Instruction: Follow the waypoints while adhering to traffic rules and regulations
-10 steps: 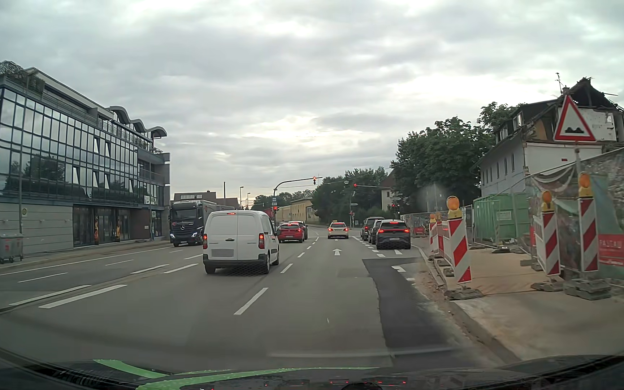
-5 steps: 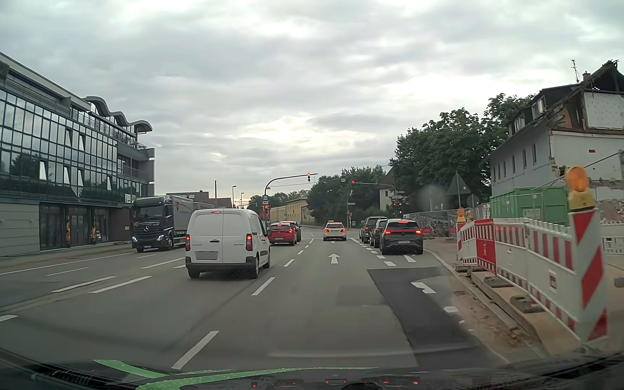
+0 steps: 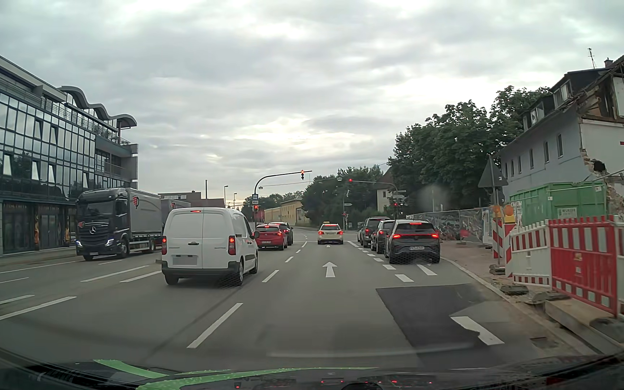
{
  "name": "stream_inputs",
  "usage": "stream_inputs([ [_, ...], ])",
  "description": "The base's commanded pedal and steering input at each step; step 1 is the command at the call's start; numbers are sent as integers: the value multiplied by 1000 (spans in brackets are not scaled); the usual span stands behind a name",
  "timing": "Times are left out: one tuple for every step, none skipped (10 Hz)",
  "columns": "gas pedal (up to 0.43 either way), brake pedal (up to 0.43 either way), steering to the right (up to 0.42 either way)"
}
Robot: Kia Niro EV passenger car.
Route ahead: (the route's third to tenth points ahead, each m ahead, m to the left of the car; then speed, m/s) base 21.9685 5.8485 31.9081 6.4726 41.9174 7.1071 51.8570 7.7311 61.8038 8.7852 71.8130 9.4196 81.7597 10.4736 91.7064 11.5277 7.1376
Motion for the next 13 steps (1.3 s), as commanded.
stream_inputs([
  [0,183,2],
  [0,177,-1],
  [0,183,-1],
  [0,183,-2],
  [0,183,-2],
  [0,183,-2],
  [0,183,-1],
  [0,183,-1],
  [0,165,-1],
  [0,152,-1],
  [0,165,-1],
  [0,171,-2],
  [0,177,-1],
])
